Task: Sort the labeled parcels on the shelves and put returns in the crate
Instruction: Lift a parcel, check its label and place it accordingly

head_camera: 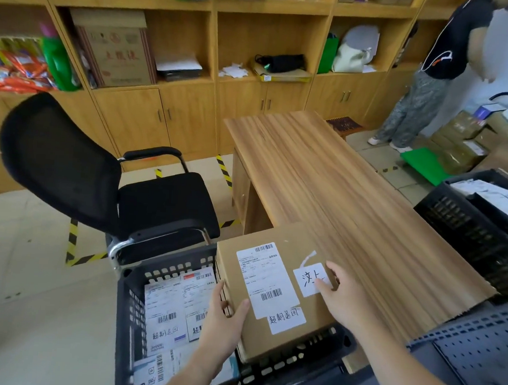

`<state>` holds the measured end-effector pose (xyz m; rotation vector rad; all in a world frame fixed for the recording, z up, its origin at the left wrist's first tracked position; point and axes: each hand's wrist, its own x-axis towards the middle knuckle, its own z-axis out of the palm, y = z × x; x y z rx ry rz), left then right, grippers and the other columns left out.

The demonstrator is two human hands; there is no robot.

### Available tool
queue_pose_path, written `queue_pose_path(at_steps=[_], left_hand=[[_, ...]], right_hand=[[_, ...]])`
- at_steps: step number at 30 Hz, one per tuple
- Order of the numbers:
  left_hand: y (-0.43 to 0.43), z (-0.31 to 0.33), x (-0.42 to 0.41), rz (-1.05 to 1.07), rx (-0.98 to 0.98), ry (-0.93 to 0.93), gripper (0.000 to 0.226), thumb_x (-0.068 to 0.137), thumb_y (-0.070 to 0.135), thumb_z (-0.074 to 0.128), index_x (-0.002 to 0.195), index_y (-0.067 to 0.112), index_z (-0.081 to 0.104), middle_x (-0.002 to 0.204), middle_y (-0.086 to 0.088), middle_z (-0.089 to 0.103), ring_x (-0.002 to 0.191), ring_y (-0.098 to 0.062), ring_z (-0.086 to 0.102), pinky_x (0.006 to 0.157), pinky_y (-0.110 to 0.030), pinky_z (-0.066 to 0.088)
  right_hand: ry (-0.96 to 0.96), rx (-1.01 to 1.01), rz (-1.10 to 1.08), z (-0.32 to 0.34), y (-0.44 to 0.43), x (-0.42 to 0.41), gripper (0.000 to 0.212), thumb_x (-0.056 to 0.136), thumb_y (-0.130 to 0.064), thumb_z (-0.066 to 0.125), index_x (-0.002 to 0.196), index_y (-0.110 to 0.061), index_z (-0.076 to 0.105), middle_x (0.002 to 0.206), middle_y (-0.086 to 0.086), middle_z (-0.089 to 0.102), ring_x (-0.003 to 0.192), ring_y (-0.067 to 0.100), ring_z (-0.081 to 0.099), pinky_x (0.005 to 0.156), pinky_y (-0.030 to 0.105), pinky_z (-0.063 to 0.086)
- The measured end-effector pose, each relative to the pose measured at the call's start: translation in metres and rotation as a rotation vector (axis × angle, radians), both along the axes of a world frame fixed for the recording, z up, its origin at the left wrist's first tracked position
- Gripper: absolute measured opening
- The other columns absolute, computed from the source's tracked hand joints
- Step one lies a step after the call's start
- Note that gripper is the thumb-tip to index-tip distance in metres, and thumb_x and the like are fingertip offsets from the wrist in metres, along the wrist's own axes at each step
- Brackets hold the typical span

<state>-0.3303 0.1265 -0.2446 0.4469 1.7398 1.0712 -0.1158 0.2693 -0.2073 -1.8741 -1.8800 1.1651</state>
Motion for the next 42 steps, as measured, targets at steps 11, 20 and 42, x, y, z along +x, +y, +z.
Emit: queue_pose_path(at_steps=[11,20,42], left_hand=[[0.002,0.012,0.001,-0.104,0.007,0.45,0.082,0.094,0.04,0.07,0.158,0.04,0.018,0.155,0.01,0.032,0.142,-0.018,0.033,0.117,-0.046,0.036],[0.023,0.039,0.025,-0.852,-0.021,1.058,0.062,0.101,0.045,0.05,0.158,0.026,0.031,0.167,-0.001,0.02,0.154,-0.022,0.014,0.126,-0.038,0.008],[0.028,0.089,0.017,-0.773,0.0,1.09,0.066,0.101,0.05,0.052,0.159,0.032,0.026,0.168,0.001,0.021,0.153,-0.025,0.02,0.125,-0.043,0.018]], right_hand=[[-0.041,0.083,0.096,0.005,-0.001,-0.002,0.061,0.102,-0.034,0.059,0.158,-0.03,0.035,0.155,-0.005,0.046,0.144,0.021,0.042,0.113,0.039,0.038],[-0.392,0.208,0.596,0.008,-0.025,-0.027,0.063,0.09,-0.055,0.055,0.149,-0.037,0.044,0.159,-0.01,0.034,0.148,0.016,0.031,0.116,0.04,0.035],[-0.248,0.315,0.478,0.047,-0.039,-0.033,0.044,0.096,-0.048,0.058,0.138,-0.039,0.046,0.141,-0.014,0.046,0.12,0.014,0.054,0.098,0.035,0.052]])
